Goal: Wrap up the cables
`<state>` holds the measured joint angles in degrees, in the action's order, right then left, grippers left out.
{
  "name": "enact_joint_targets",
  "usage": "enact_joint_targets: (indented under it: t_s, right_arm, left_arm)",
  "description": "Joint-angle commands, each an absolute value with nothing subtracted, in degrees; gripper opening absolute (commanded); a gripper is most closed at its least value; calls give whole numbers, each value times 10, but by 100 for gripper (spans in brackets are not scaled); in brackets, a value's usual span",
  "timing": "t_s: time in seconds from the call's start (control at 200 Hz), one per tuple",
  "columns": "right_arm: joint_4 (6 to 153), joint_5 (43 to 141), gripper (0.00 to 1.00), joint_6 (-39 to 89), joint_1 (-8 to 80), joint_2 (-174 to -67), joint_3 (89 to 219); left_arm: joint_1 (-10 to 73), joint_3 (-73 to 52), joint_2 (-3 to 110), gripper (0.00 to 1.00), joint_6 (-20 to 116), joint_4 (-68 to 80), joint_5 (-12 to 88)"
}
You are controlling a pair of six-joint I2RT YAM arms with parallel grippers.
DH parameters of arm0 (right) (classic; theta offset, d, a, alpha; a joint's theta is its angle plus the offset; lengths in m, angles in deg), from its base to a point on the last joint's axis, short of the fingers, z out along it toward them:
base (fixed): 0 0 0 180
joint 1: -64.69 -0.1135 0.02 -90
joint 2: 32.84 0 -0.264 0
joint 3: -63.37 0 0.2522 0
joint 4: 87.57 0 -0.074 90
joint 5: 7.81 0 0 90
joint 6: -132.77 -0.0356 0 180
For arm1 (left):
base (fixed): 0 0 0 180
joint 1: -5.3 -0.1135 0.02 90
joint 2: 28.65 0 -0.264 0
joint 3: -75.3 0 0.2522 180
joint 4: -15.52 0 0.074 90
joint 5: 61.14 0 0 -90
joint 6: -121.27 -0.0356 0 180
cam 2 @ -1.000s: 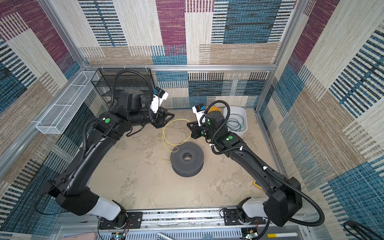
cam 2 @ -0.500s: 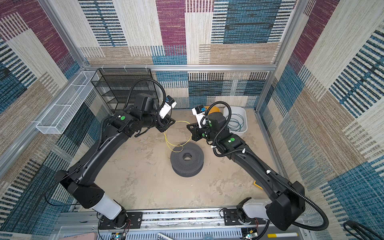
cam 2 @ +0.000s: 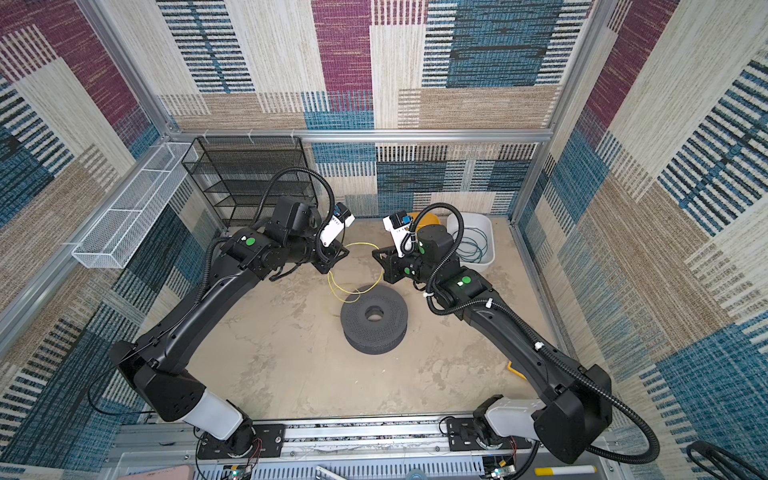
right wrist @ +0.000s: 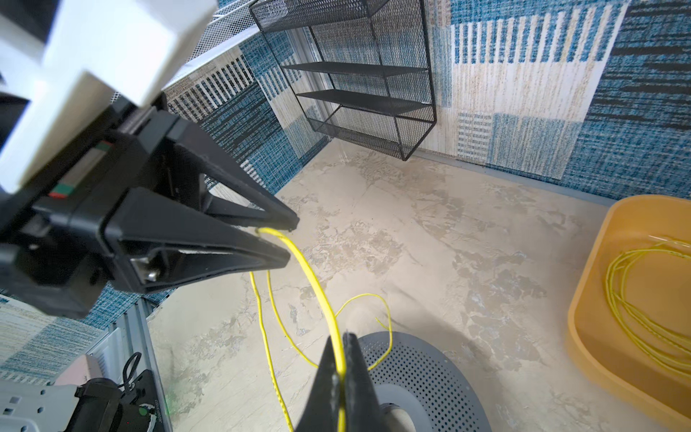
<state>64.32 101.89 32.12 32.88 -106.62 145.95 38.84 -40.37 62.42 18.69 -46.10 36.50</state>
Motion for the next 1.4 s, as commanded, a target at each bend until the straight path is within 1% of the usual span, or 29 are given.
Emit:
enact_joint_targets:
  t_s: [0.0, 0.025, 0.07, 0.1, 0.15, 0.235, 0.416, 0.436, 0.466, 0.491, 0.626, 0.696, 0.886, 1.012, 1.112, 1.312, 1.397]
  right_arm:
    - [667, 1035, 0, 317, 328, -1062, 1459]
    - [667, 1036, 0, 316, 328, -1061, 1459]
    - [666, 1037, 0, 317, 328, -1061, 1459]
    - [666, 1037, 0, 316, 328, -1061, 1459]
    - [667, 1035, 0, 315, 328, -1061, 1458]
    - [668, 1033, 0, 315, 328, -1063, 1462]
    - [670, 1039, 1, 311, 328, -1079, 1476]
    - [672, 1036, 6, 308, 328, -1078, 1478]
    - [675, 1032, 18, 303, 328, -1078, 1479]
    - [678, 1032, 25, 301, 328, -1076, 1480]
    - [679, 1027, 45, 291, 328, -1062, 1492]
    - [683, 1027, 51, 281, 328, -1053, 1489]
    - [731, 1058, 57, 228, 328, -1033, 1457]
    - [823, 1121, 58, 153, 327, -1042, 1425]
    - [918, 1153, 58, 85, 313, -1060, 1402]
    - [1050, 1128, 60, -3, 256, -1112, 1394]
    - [1066, 1103, 61, -25, 246, -1138, 1408]
  left_arm:
    - [388, -389, 616, 33, 173, -436, 354]
    - [388, -387, 614, 33, 171, -433, 352]
    - [388, -384, 613, 29, 171, -430, 344]
    - [388, -384, 612, 24, 171, -429, 342]
    - [388, -383, 610, 18, 170, -429, 341]
    - [388, -381, 603, 0, 171, -427, 332]
    - [388, -344, 560, 0, 181, -379, 318]
    - [388, -337, 553, 0, 186, -367, 312]
    - [388, -322, 542, 0, 193, -347, 299]
    - [388, -309, 531, 0, 198, -330, 288]
    - [384, -251, 480, 0, 228, -237, 217]
    - [382, -243, 464, 0, 237, -218, 193]
    - [378, -244, 423, 0, 259, -190, 124]
    - [376, -239, 404, 0, 281, -180, 102]
    - [375, -226, 394, 0, 304, -169, 97]
    - [372, -189, 371, 0, 346, -137, 98]
    - [371, -179, 362, 0, 359, -130, 100]
